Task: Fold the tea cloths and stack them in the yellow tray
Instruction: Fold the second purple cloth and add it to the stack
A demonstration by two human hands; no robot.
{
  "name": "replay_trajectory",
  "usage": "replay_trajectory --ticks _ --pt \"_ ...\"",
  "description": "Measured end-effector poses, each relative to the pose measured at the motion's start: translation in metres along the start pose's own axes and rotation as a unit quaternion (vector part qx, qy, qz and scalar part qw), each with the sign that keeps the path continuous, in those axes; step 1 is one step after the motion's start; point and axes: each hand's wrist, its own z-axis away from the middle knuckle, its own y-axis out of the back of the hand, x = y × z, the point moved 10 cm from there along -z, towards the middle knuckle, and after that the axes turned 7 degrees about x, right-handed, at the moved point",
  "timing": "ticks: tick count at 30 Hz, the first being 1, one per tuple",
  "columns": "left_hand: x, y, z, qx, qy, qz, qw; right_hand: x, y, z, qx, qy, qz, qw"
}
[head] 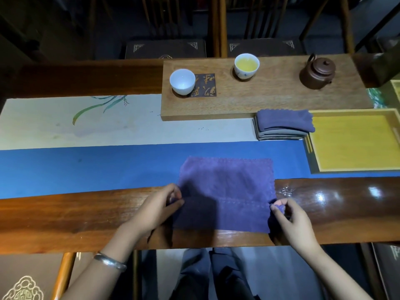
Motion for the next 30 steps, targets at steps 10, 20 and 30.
replay_trajectory --ticks 10,20,30 --pt "0.006 0.003 -0.083 0.048 0.067 0.182 0.98 -0.015 0.021 -0.063 0.052 0.014 -0.066 0.996" --pt "-0.025 0.005 -0.098 0.139 0.067 0.047 0.987 -0.039 -0.007 -0.122 0.048 0.078 0.028 0.995" --pt "-0.016 0.006 -0.1 0.222 0.058 0.068 0.971 -0.05 -0.021 -0.121 0.058 0.193 0.17 0.965"
